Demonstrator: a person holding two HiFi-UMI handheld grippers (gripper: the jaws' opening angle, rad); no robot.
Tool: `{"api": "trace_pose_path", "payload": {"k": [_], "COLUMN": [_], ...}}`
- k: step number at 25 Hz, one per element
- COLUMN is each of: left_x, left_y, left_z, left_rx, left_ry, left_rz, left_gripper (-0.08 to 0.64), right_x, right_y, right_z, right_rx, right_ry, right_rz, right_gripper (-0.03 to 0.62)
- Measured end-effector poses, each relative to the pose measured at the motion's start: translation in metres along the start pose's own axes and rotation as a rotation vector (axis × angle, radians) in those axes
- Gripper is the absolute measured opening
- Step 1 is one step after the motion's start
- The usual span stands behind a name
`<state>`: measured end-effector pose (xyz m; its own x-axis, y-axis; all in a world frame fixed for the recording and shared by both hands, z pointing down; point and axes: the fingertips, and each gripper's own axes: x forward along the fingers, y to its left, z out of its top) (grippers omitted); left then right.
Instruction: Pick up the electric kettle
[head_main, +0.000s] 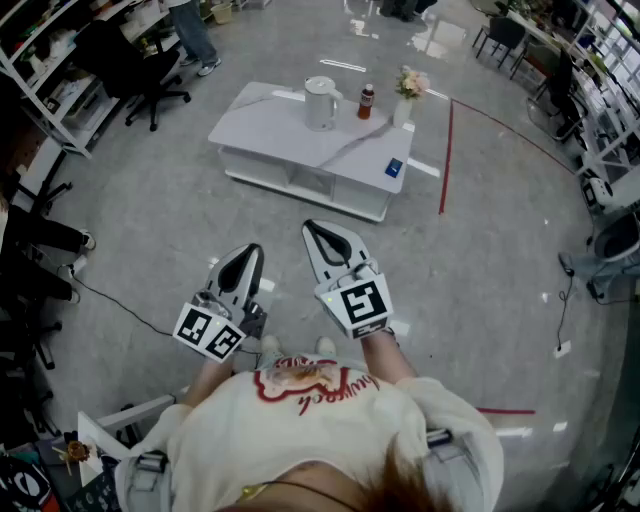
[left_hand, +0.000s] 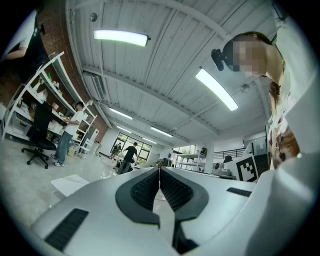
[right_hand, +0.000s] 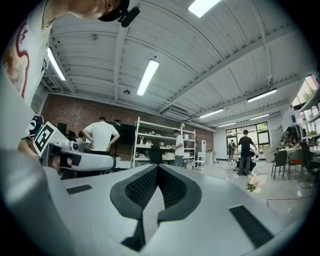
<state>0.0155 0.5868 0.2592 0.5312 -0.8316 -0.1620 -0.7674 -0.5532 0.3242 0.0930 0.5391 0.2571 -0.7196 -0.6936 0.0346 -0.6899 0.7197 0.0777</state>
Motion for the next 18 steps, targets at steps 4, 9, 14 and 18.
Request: {"api": "trace_pose_path", "payload": {"k": [4,9,14,18], "left_x": [0.006,0.009,0.008,0.008], "left_y": [0.005,0.008,0.008,0.005], "left_z": [0.004,0.005,0.002,0.0], "left_rx": [0.021,0.02,0.019,0.02], "left_ry": [-0.014,-0.008,0.0,0.008], "left_rz": [-0.007,-0.008,-0.005,-0.002], "left_gripper": [0.014,0.012,0.014,0.014], "right_x": [0.01,0.014,0.012,0.006], "right_y": [-0.003,-0.004,-0.005,-0.007], "right_z": [0.007,0.008,0.008,0.02], "right_rx": [-0.016,-0.026,-0.021,-0.002], "right_ry": [-0.038,-0.039,-0.075,-0.143], "right_rz": [0.007,0.008,0.001,-0.014], "right_gripper": [0.015,0.015,0.015,0.015]}}
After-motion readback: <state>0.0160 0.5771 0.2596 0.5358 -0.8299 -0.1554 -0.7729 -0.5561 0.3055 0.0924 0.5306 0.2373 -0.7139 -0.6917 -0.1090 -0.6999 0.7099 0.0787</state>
